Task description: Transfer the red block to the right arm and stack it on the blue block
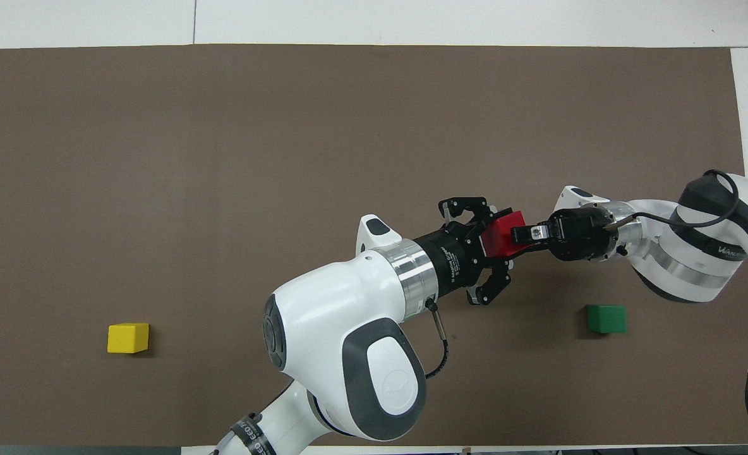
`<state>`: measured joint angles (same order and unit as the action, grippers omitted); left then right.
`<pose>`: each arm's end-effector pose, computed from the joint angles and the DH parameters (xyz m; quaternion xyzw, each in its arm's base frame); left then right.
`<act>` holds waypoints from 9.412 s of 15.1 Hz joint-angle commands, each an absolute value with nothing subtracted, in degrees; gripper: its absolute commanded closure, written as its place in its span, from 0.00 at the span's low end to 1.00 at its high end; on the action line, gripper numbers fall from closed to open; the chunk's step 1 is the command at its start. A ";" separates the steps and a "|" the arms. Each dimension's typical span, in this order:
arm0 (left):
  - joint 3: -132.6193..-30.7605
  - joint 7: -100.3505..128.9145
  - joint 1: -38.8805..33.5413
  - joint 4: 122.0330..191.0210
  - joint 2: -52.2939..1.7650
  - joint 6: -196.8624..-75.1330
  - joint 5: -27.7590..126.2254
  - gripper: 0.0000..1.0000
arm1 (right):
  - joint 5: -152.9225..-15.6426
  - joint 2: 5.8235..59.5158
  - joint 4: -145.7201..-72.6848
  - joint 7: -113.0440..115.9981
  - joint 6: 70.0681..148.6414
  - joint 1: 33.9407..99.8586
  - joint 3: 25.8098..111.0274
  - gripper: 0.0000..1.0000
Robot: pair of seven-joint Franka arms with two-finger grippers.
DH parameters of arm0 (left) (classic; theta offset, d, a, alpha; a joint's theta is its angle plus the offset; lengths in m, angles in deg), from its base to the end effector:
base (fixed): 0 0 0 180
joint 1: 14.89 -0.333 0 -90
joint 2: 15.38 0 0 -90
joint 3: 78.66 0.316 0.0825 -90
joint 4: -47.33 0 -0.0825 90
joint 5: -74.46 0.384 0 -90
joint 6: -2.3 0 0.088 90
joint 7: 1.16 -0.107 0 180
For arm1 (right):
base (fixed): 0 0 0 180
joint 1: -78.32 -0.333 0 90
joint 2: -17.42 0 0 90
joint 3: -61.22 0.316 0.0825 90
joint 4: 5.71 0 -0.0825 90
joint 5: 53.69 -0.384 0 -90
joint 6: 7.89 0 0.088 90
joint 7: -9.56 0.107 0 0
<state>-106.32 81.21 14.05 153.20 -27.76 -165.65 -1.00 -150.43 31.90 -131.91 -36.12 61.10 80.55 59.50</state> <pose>0.4199 -0.4865 0.4792 0.5618 0.6462 -0.2695 0.4407 0.5134 0.0960 0.3485 -0.5744 -0.0129 0.0504 0.8169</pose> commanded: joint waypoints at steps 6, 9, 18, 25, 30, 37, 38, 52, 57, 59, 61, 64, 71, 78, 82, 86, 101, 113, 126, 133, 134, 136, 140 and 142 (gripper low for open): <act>-105.73 81.46 15.00 152.62 -28.39 -165.84 -1.65 1.00 | -152.04 30.07 -134.38 -34.56 64.27 80.35 59.72 1.00; -105.73 81.28 15.00 152.88 -28.39 -165.75 -1.74 1.00 | -152.04 29.90 -135.00 -34.65 64.70 80.26 59.81 1.00; -105.73 81.54 14.65 155.51 -24.62 -167.68 -2.01 0.00 | -152.04 29.90 -134.83 -34.65 65.41 79.90 59.72 1.00; -105.38 81.37 8.86 168.70 -15.65 -166.98 -2.01 0.00 | -151.17 29.81 -132.90 -30.89 67.24 80.87 59.37 1.00; -105.38 74.72 -1.68 168.54 -15.99 -166.63 -1.83 0.00 | -142.14 22.00 -130.96 -19.29 81.02 82.63 59.20 1.00; -105.21 69.42 -17.68 160.28 -19.15 -151.26 16.38 0.00 | -121.22 21.11 -122.88 -10.04 91.94 87.55 59.11 1.00; -105.21 69.33 -19.44 159.57 -19.42 -149.94 24.45 0.00 | -117.71 21.28 -121.92 -9.60 93.61 87.73 59.11 1.00; -105.12 36.34 -33.43 147.35 -22.06 -112.69 72.50 0.00 | -62.77 25.94 -118.74 1.56 120.87 82.11 59.46 1.00; -104.94 17.66 -34.49 148.05 -16.62 -101.26 74.99 0.00 | -57.39 26.29 -120.93 1.39 122.45 78.60 59.46 1.00; -104.94 15.90 -33.96 148.23 -15.30 -97.39 74.99 0.00 | -56.86 26.64 -121.29 1.56 122.62 78.67 59.37 1.00; -104.85 13.26 -33.52 147.44 -15.03 -95.36 75.07 0.00 | -56.86 27.26 -122.34 2.70 124.46 79.11 59.46 1.00; -99.70 12.90 -26.25 148.40 -12.40 -90.80 75.07 0.00 | -56.86 27.09 -123.31 6.65 125.53 79.55 59.46 1.00; -94.39 5.34 -20.87 143.40 -15.64 -88.59 75.16 0.00 | -56.77 26.91 -123.40 20.45 122.80 79.64 59.37 1.00; -85.69 5.08 -12.42 143.92 -14.25 -85.77 76.30 0.00 | -56.68 26.12 -125.33 20.11 122.54 79.56 59.37 1.00; -85.61 5.17 -12.95 144.71 -13.54 -85.33 76.30 0.00 | -56.59 25.77 -125.94 19.85 122.71 79.56 59.37 1.00; -85.61 5.08 -13.22 144.71 -12.48 -86.29 76.30 0.00 | -56.68 25.68 -126.47 18.79 122.71 79.73 59.37 1.00; -85.78 5.17 -14.45 140.23 -14.15 -85.06 74.28 0.00 | -56.68 25.33 -127.36 17.91 123.50 80.17 59.46 1.00; -85.78 4.99 -16.64 142.51 -13.36 -86.82 73.49 0.00 | -56.59 25.94 -127.44 17.83 124.91 79.64 59.46 1.00; -85.69 5.08 -17.08 142.51 -13.36 -86.82 73.49 0.00 | -56.68 26.64 -127.53 17.91 125.53 79.47 59.55 1.00; -85.69 5.08 -17.08 142.51 -13.36 -86.91 73.58 0.00 | -56.68 27.35 -127.53 17.83 126.58 79.47 59.55 1.00; -85.69 5.08 -17.08 142.51 -13.36 -86.82 73.58 0.00 | -56.68 27.26 -127.53 17.83 126.67 79.47 59.55 1.00; -85.69 5.08 -17.08 142.51 -13.36 -86.82 73.58 0.00 | -56.68 27.26 -127.71 17.83 126.76 79.47 59.55 1.00; -85.69 5.08 -17.08 142.51 -13.36 -86.91 73.58 0.00 | -56.68 27.26 -127.88 17.91 126.76 79.47 59.55 1.00; -85.69 5.08 -17.08 142.51 -13.36 -86.91 73.58 0.00 | -56.59 27.17 -127.97 17.74 126.67 79.47 59.55 1.00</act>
